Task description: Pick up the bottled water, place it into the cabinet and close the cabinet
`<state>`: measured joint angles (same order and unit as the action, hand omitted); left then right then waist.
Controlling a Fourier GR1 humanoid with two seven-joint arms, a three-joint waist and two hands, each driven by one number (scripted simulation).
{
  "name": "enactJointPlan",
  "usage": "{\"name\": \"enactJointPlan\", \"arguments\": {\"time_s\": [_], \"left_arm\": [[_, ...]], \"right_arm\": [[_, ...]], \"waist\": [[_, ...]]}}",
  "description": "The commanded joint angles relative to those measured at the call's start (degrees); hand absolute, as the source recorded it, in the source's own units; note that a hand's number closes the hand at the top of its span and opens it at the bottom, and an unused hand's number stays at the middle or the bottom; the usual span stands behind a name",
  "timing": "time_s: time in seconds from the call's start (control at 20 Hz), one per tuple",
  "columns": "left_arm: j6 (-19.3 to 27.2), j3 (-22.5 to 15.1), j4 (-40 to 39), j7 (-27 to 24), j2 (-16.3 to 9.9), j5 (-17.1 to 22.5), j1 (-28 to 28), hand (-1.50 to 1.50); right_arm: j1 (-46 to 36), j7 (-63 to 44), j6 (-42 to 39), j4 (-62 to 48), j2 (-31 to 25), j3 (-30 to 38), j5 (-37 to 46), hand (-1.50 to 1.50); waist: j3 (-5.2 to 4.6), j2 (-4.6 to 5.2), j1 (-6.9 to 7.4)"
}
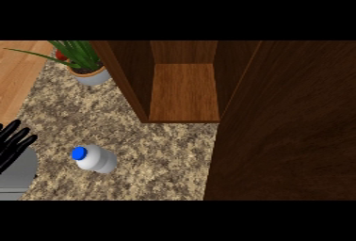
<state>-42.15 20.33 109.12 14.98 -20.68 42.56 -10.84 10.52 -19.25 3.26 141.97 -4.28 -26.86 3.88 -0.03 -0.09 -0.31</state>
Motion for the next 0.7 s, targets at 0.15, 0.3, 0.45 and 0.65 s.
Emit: {"name": "enactJointPlan", "arguments": {"time_s": [0.15,0.3,0.45,0.65], "left_arm": [[-3.3,-1.2,-12.3,-5.2,4.1,-11.3,6.2,-1.50],[-5.2,-0.5,-14.0,-9.5,5.7,-17.4,3.2,-1.50],[-3.8,-1.0,-20.6,-11.0,4.9,-22.3,9.3,-1.50],[-2.4,-2.4,-27.7,-16.0,6.9,-30.1,12.5,-1.50]], "right_arm": [[-0.1,-1.3,0.7,3.8,-1.8,-0.4,3.6,-1.50],[-0.8,-5.5,2.2,8.1,-2.2,-1.5,4.7,-1.50],[-2.4,-7.7,3.8,6.4,-1.3,-4.6,7.0,-1.50],[-2.5,-5.2,3.0,6.5,-3.6,-0.4,3.4,-1.50]], "waist": [[-0.01,0.08,-0.23],[-0.06,0.00,-0.11],[-0.05,0.03,-0.29],[-0.03,0.12,-0.66]]}}
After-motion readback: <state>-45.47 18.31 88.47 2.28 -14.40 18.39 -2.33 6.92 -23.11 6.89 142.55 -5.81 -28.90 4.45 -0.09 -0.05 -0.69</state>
